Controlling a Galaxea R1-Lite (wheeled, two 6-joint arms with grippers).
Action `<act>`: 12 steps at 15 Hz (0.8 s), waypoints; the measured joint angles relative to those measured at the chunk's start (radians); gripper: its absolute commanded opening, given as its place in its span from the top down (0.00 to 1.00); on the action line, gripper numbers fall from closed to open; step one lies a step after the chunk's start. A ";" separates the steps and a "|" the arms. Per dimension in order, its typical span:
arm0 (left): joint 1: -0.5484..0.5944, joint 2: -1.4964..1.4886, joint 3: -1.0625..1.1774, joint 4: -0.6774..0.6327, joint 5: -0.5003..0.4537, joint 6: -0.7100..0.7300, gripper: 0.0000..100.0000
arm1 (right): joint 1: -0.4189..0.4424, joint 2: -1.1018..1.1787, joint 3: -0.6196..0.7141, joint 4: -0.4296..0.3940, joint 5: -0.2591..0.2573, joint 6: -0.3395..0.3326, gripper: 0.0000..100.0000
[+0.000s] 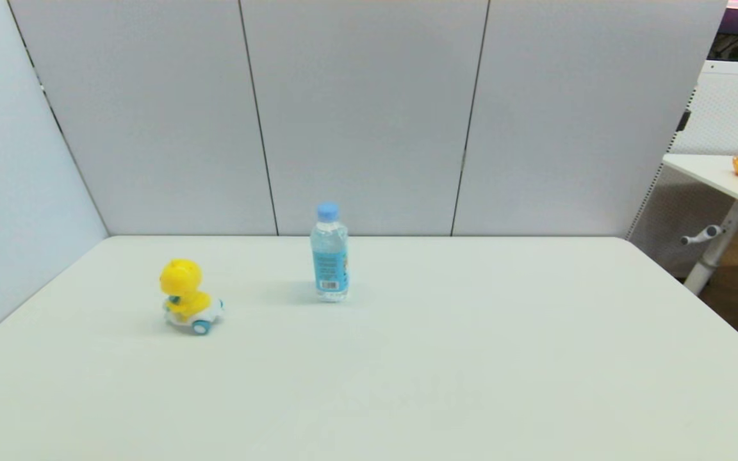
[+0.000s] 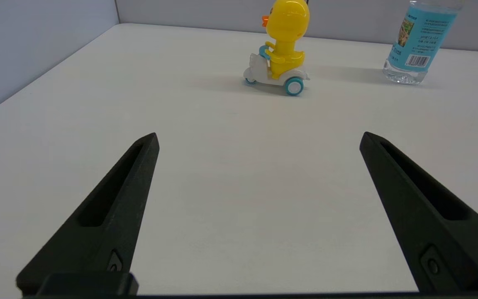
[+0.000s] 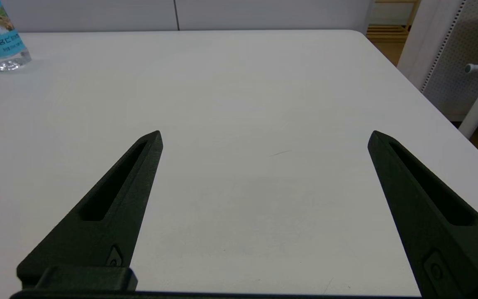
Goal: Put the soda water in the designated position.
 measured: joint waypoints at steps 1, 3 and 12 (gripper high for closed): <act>0.000 0.000 0.000 0.000 0.000 0.000 0.00 | 0.000 0.000 0.000 0.000 0.000 0.000 0.00; 0.000 0.000 0.000 0.000 0.000 0.000 0.00 | 0.000 0.000 0.000 0.000 0.000 0.000 0.00; 0.000 0.000 0.000 0.000 0.000 -0.005 0.00 | 0.000 0.000 0.000 0.000 0.000 0.000 0.00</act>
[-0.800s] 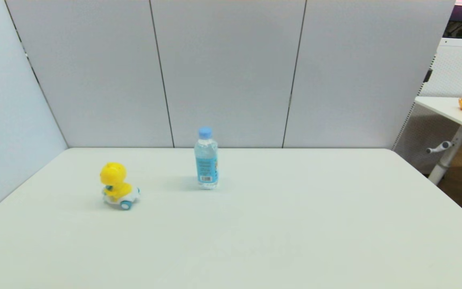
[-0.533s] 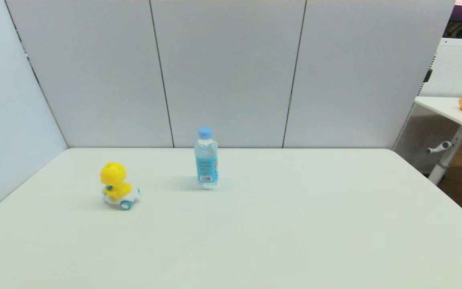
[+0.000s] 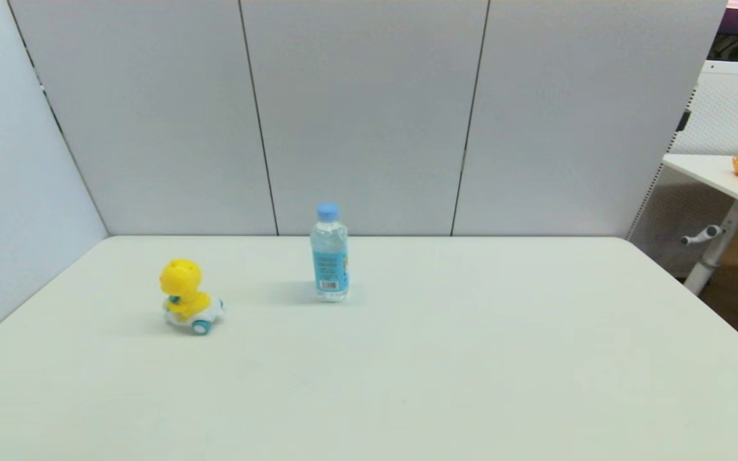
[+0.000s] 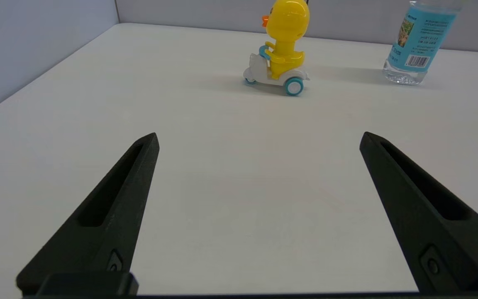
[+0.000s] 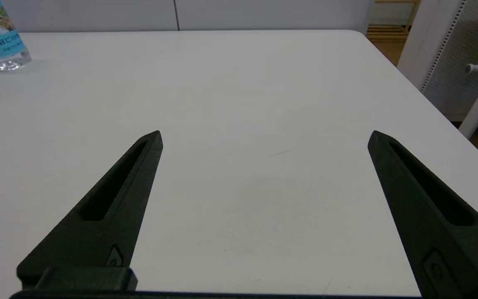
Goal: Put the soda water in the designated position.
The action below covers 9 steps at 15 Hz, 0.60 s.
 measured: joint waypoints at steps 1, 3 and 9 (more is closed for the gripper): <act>0.000 0.000 0.000 0.000 0.000 -0.011 0.00 | 0.000 0.000 0.000 0.000 0.000 0.000 0.00; 0.000 0.003 -0.003 0.001 -0.001 0.000 0.00 | 0.000 0.000 0.000 0.000 0.000 0.001 0.00; -0.017 0.239 -0.248 0.001 -0.056 0.109 0.00 | 0.000 0.000 0.000 0.000 0.000 0.001 0.00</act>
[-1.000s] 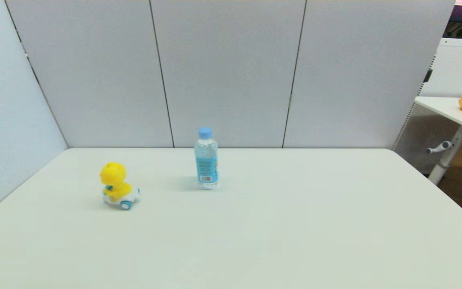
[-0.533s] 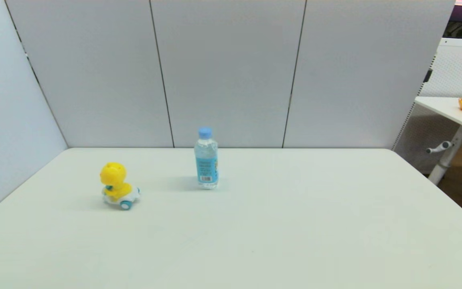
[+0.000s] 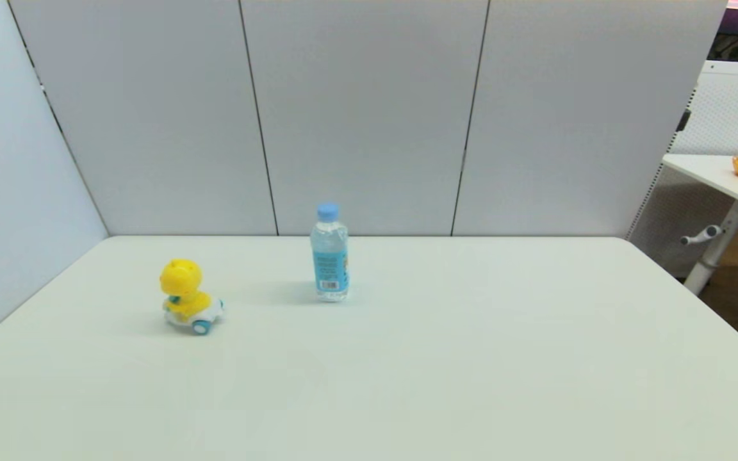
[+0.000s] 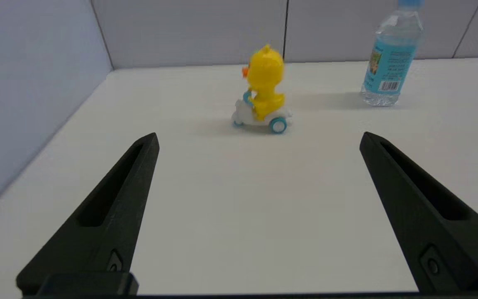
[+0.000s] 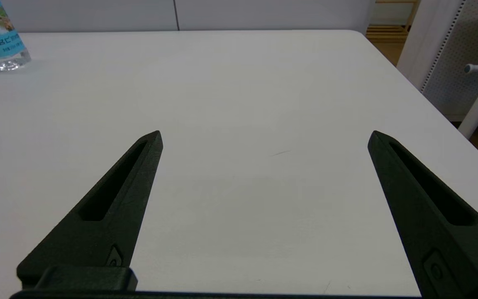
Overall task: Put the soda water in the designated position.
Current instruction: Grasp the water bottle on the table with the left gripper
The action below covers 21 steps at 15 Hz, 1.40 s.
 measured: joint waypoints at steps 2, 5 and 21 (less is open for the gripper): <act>-0.049 0.162 -0.142 0.000 -0.003 0.056 0.00 | 0.000 0.000 0.000 0.000 0.000 0.000 0.00; -0.156 0.428 -0.360 0.001 -0.003 0.126 0.00 | 0.000 0.000 0.000 0.000 0.000 -0.001 0.00; -0.519 1.368 -0.657 -0.527 -0.001 0.095 0.00 | 0.000 0.000 0.000 0.000 0.000 -0.001 0.00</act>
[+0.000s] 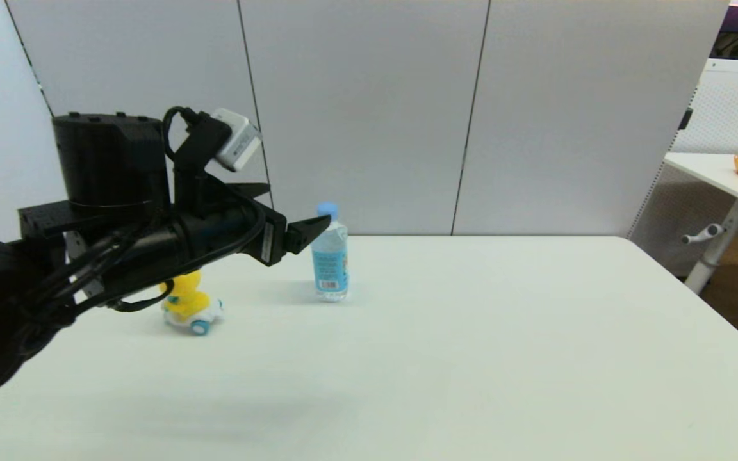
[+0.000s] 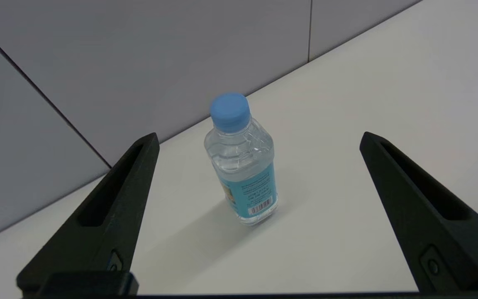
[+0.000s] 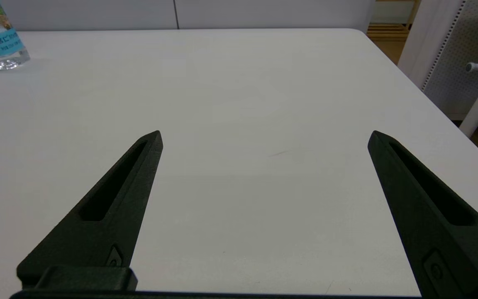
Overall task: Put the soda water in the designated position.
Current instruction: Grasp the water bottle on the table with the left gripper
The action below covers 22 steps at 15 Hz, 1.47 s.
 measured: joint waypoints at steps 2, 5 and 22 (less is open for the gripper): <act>0.000 0.060 0.016 -0.082 0.021 -0.032 0.00 | 0.000 0.000 0.000 0.000 0.000 0.000 0.00; 0.000 0.156 0.019 -0.212 0.076 -0.073 0.00 | 0.000 0.000 0.000 0.000 0.000 0.000 0.00; 0.020 0.472 -0.136 -0.443 0.171 -0.158 0.00 | 0.000 0.000 0.000 0.000 0.000 0.000 0.00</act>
